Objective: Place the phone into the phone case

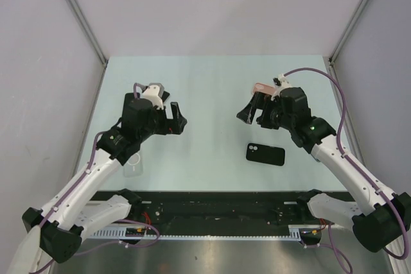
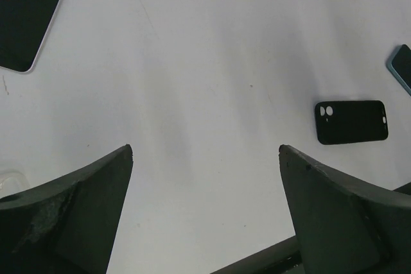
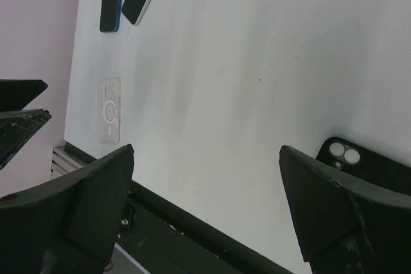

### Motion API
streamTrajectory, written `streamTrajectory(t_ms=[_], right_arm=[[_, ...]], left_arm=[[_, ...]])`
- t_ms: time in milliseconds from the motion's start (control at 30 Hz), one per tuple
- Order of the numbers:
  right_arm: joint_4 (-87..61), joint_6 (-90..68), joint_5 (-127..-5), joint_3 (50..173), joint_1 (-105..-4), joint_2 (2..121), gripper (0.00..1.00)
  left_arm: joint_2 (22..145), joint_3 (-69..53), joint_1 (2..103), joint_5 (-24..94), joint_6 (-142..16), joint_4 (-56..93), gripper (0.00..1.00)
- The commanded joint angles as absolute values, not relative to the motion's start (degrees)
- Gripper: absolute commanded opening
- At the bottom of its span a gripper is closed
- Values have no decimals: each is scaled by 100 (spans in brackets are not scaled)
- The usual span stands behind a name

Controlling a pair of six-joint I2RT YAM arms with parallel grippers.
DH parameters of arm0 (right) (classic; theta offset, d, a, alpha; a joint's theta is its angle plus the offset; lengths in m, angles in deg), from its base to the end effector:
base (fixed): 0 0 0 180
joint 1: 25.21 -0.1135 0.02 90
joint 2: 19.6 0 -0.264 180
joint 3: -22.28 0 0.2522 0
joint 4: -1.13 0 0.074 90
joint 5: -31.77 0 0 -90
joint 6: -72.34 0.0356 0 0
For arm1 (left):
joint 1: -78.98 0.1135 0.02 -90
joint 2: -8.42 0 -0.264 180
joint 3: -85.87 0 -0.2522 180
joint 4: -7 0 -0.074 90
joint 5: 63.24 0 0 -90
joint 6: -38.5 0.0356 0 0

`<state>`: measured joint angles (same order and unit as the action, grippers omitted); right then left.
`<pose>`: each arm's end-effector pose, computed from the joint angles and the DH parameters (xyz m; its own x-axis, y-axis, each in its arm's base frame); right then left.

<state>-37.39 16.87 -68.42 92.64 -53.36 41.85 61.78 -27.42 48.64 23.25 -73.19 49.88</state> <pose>0.2067 0.1177 0.3306 -0.6990 0.2587 -0.6667 -0.2473 0.7873 0.5648 0.1764 -0.1007 0.3296 -0.5646 -0.0970 -0.8196 0.2686 0.9175 -0.2935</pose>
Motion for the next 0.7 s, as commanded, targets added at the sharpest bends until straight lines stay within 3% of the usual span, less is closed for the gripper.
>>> streamTrajectory(t_ms=[0,400,667], right_arm=[[-3469,1697,-6922,9291,-5307,4061,100],[-3742,1724,-6807,9282,-5264,4061,100],[-3742,1750,-6921,9221,-5264,3999,100]], left_arm=[[6141,-2456,4945,1894,-7566,5037,100],[6949,-2412,5963,1366,-7795,5785,100],[7459,-3106,6694,1287,-8594,5873,99]])
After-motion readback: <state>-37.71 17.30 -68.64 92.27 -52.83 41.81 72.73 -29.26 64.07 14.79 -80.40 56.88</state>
